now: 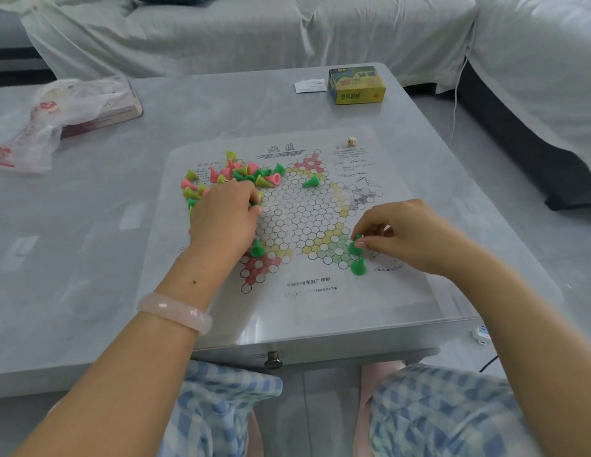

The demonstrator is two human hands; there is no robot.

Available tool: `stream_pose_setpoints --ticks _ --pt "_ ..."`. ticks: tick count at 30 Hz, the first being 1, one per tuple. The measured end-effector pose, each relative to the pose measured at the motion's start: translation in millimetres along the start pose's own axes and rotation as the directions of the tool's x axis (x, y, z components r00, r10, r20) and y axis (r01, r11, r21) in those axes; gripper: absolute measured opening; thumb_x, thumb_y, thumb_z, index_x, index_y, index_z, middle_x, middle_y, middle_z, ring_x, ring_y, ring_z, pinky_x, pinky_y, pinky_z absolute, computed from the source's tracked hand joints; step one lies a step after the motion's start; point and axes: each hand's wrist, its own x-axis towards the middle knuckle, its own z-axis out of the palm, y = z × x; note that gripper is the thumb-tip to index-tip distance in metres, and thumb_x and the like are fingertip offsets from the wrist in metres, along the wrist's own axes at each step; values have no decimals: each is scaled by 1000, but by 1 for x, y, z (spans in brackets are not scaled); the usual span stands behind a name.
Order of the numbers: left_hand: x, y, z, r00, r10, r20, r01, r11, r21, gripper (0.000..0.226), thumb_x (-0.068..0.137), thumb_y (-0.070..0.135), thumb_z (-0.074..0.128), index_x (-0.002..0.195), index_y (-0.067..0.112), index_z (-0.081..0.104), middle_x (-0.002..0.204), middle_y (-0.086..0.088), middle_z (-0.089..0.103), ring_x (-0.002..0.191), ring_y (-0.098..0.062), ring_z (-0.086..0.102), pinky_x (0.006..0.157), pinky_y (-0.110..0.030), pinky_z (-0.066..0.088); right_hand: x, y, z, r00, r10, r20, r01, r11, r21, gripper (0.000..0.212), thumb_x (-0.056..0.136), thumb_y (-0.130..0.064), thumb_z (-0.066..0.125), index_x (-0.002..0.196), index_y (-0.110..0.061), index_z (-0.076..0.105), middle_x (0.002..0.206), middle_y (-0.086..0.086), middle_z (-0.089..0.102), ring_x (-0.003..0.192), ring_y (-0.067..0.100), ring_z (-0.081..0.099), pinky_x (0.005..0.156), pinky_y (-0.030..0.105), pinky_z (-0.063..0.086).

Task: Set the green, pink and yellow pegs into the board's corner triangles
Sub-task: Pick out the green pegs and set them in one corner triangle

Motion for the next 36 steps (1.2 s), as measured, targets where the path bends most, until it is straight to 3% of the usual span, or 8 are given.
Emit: stream_pose_setpoints --ticks 5,10,16,28,32,34,36 --pt "-2 4 -6 1000 0 -27 -2 997 -75 18 91 22 52 99 15 66 98 -3 69 89 -21 60 71 -30 44 -3 -2 -1 1000 -15 27 14 999 32 9 82 -22 64 88 -21 69 77 -9 63 69 -6 52 67 0 37" --pt "-5 4 -8 998 16 -58 -22 994 -104 17 92 22 51 98 15 65 97 -1 68 78 -12 51 67 -26 38 -3 1 -1 999 -27 41 25 999 40 9 80 -20 65 87 -22 70 82 -3 68 76 3 58 76 12 43" --pt "-5 4 -8 999 3 -51 -9 995 -101 17 92 21 50 99 15 64 97 -2 68 82 -15 54 67 -27 40 -6 3 -2 997 -29 74 26 999 47 16 81 -18 64 95 -24 68 86 -7 67 79 2 59 77 13 45" --pt "-6 5 -8 998 9 -57 -15 995 -101 17 92 20 49 98 15 64 95 -2 68 89 -21 59 67 -29 42 -4 4 0 998 -35 61 33 999 25 12 81 -18 64 90 -25 68 85 -5 67 76 1 57 76 17 48" --pt "-7 6 -8 999 9 -46 -14 994 -106 16 91 20 50 97 16 65 95 -1 68 89 -21 60 70 -31 46 -4 5 0 997 -38 69 37 999 24 12 81 -18 63 91 -25 68 85 -6 67 75 -1 56 73 13 45" --pt "-7 6 -9 1000 -2 -31 -3 990 -142 16 91 21 51 97 16 65 94 0 68 88 -19 60 70 -30 46 -4 5 0 996 -39 80 37 999 25 13 81 -19 63 91 -26 67 85 -7 66 76 -1 57 72 12 44" --pt "-8 9 -10 1000 -27 -1 26 958 -287 12 89 19 54 92 16 66 88 2 68 83 -12 61 68 -22 45 -5 6 -1 996 -36 86 32 998 51 17 81 -18 63 94 -30 65 84 -8 66 78 0 58 74 12 45"
